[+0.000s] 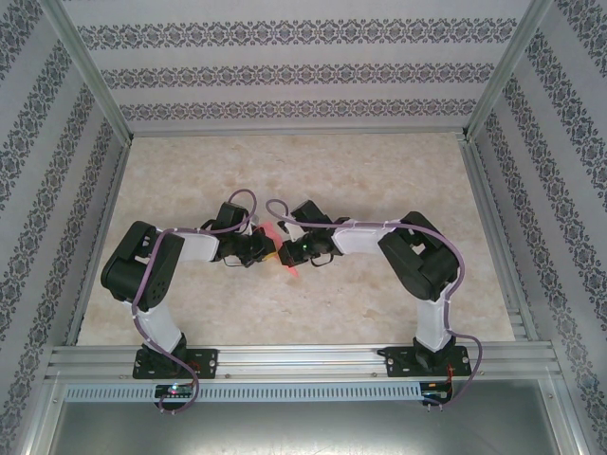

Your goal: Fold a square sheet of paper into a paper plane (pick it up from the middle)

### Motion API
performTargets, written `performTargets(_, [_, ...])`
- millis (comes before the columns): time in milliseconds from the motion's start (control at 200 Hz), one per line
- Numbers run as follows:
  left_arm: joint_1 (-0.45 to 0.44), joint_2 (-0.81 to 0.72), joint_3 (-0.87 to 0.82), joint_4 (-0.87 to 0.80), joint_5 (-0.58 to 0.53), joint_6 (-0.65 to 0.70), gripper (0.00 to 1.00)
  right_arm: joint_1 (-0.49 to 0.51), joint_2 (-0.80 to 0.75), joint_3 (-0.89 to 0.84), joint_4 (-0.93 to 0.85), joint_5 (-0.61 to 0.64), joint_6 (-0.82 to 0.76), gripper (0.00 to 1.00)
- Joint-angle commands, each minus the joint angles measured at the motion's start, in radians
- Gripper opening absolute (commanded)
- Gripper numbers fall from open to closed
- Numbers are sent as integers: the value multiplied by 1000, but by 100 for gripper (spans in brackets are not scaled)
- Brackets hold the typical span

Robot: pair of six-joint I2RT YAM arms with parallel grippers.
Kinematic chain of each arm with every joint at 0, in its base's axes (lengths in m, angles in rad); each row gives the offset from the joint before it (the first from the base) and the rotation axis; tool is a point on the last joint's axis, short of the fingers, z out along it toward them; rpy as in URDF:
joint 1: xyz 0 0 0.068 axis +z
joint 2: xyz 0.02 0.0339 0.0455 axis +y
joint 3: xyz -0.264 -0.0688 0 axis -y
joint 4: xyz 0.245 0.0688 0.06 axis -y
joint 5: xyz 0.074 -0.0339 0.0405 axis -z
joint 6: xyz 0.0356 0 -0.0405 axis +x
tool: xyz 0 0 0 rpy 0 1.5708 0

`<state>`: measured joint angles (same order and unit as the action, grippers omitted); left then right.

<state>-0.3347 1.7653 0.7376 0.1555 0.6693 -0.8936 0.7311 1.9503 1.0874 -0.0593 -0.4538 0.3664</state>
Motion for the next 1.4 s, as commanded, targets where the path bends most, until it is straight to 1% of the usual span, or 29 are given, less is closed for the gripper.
performTargets(0, [-4,39,-22,-132,-127,9,0,13,-11,-64,-72,-19,-73,0])
performTargets(240, [0,42,-22,-169,-163,9,0,16,-74,-213,-66,-47,-163,0])
performTargets(410, [1,52,-24,-162,-160,6,0,15,-138,-315,-36,-74,-160,0])
performTargets(495, [1,54,-24,-152,-148,7,0,11,-167,-352,-32,-50,-151,0])
performTargets(644, [1,58,-23,-134,-128,8,0,-6,-252,-341,-14,-34,-124,0])
performTargets(764, [1,59,-25,-121,-112,9,0,-7,-298,-296,50,-18,-88,0])
performTargets(899, [1,55,-32,-104,-105,9,0,-4,-236,-225,133,-19,-45,0])
performTargets(1014, [1,55,-33,-92,-90,9,0,-4,-146,-144,111,-9,-38,0])
performTargets(1069, [1,53,-32,-89,-84,8,0,-4,-118,-124,120,-23,-35,0])
performTargets(1394, [1,59,-27,-82,-73,6,0,0,-14,-53,163,-89,-18,0])
